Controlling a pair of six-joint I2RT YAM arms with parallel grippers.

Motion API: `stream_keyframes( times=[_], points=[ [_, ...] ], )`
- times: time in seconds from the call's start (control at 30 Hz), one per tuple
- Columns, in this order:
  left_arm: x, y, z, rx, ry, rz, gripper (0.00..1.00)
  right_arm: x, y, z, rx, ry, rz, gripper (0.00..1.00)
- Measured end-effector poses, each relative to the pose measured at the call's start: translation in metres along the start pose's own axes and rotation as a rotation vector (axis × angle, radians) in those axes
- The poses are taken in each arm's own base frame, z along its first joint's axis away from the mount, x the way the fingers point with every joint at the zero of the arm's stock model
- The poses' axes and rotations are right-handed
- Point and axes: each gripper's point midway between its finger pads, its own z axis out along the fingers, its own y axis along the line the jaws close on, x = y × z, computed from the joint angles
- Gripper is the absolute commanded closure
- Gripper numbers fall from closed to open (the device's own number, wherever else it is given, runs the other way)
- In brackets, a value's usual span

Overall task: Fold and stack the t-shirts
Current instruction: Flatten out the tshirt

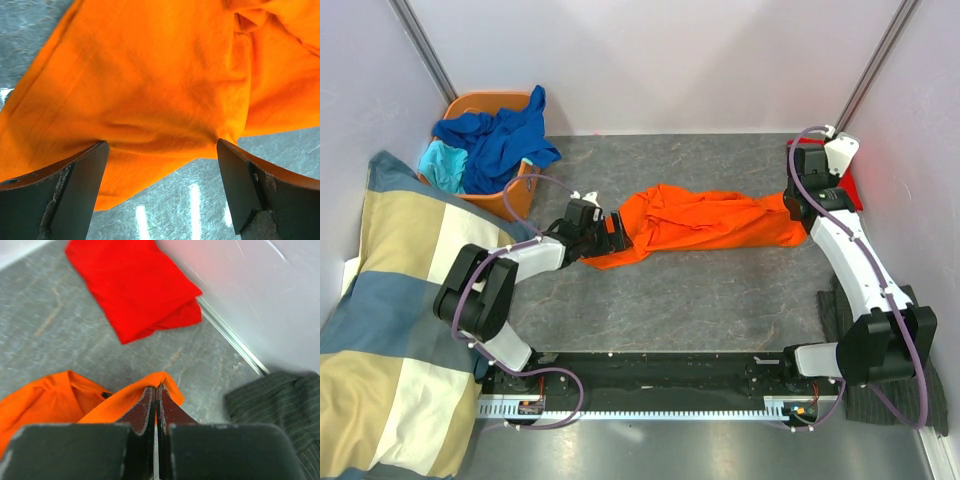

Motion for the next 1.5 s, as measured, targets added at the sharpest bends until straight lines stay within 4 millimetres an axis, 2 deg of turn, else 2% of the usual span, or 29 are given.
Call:
stream_keyframes(
  times=[0.2, 0.47, 0.63, 0.87, 1.03, 1.13, 1.27, 1.33, 1.37, 1.43, 1.47, 1.5],
  points=[
    [-0.002, 0.003, -0.001, -0.004, -0.007, -0.020, 0.00, 0.014, -0.026, 0.018, 0.075, 0.039, 0.027, 1.00],
    [-0.004, 0.005, -0.002, 0.004, -0.004, -0.044, 0.00, 0.034, -0.080, 0.063, 0.227, 0.133, 0.121, 1.00],
    [-0.003, 0.007, -0.004, 0.004, -0.003, -0.045, 0.00, 0.041, -0.099, 0.076, 0.270, 0.168, 0.163, 1.00],
    [-0.002, 0.007, -0.006, -0.001, 0.002, -0.046, 0.00, 0.049, -0.096, 0.081, 0.236, 0.194, 0.194, 1.00],
    [0.006, 0.006, -0.024, -0.039, 0.033, -0.026, 0.00, 0.069, -0.089, 0.082, 0.192, 0.242, 0.190, 1.00],
    [-0.012, -0.014, -0.036, -0.008, -0.006, 0.018, 0.00, 0.082, -0.084, 0.082, 0.164, 0.274, 0.186, 1.00],
    [-0.061, -0.064, -0.041, 0.066, -0.117, 0.134, 0.00, 0.091, -0.077, 0.080, 0.131, 0.297, 0.180, 1.00],
    [-0.078, -0.090, -0.038, 0.093, -0.162, 0.206, 0.01, 0.092, -0.074, 0.078, 0.119, 0.300, 0.178, 1.00],
    [-0.083, -0.102, -0.034, 0.102, -0.182, 0.249, 0.08, 0.093, -0.072, 0.077, 0.110, 0.301, 0.177, 1.00],
    [-0.083, -0.119, -0.022, 0.098, -0.197, 0.321, 0.16, 0.093, -0.068, 0.075, 0.092, 0.302, 0.178, 1.00],
    [-0.079, -0.124, -0.013, 0.090, -0.197, 0.355, 0.24, 0.092, -0.067, 0.074, 0.086, 0.300, 0.179, 1.00],
    [-0.073, -0.126, -0.004, 0.076, -0.184, 0.384, 0.27, 0.092, -0.065, 0.073, 0.078, 0.300, 0.179, 1.00]
  ],
)
